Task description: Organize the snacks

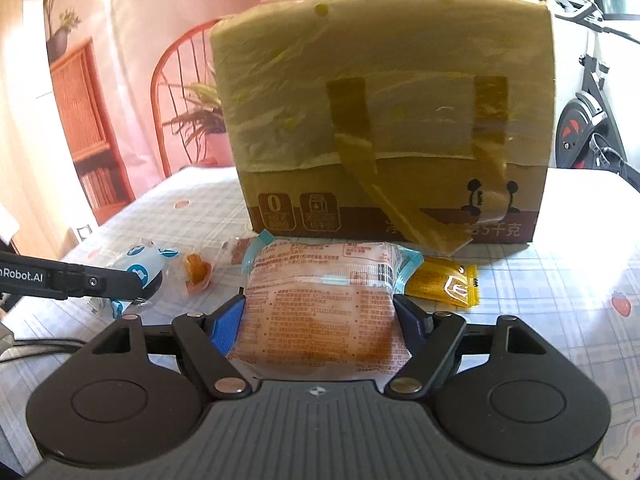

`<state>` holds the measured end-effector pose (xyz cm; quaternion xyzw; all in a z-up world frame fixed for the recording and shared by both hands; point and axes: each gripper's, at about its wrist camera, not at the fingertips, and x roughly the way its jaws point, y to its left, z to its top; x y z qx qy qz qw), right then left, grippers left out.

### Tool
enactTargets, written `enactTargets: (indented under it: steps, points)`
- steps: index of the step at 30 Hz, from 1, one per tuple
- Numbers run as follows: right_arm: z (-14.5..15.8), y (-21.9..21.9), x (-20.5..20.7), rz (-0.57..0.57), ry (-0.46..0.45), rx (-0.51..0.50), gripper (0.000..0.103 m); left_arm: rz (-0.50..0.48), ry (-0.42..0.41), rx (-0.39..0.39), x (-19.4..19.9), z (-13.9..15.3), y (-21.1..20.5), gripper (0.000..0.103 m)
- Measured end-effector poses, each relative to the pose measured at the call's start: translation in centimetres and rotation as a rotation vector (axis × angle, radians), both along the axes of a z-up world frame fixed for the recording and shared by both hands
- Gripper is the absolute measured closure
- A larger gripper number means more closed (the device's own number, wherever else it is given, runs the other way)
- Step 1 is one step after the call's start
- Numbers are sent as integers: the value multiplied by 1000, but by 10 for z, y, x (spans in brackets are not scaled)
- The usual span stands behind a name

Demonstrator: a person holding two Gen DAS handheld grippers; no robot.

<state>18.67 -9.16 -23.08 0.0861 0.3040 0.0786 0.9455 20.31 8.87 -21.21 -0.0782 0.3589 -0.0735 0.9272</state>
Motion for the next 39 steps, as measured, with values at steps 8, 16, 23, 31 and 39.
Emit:
enactTargets:
  steps: [8, 16, 23, 31, 39]
  points:
    - [13, -18, -7, -45, -55, 40, 25, 15, -49, 22, 6, 26, -6, 55]
    - [54, -37, -10, -68, -188, 51, 25, -42, -190, -2, 21, 83, -20, 81]
    - [80, -47, -2, -76, -264, 23, 25, -72, -181, -17, 44, 90, -35, 80]
    - [55, -53, -8, -96, -176, 48, 25, -179, 71, -43, 43, 19, -47, 47]
    - [46, -61, -18, -120, -146, 44, 25, -151, 186, -48, 55, -25, -70, 44]
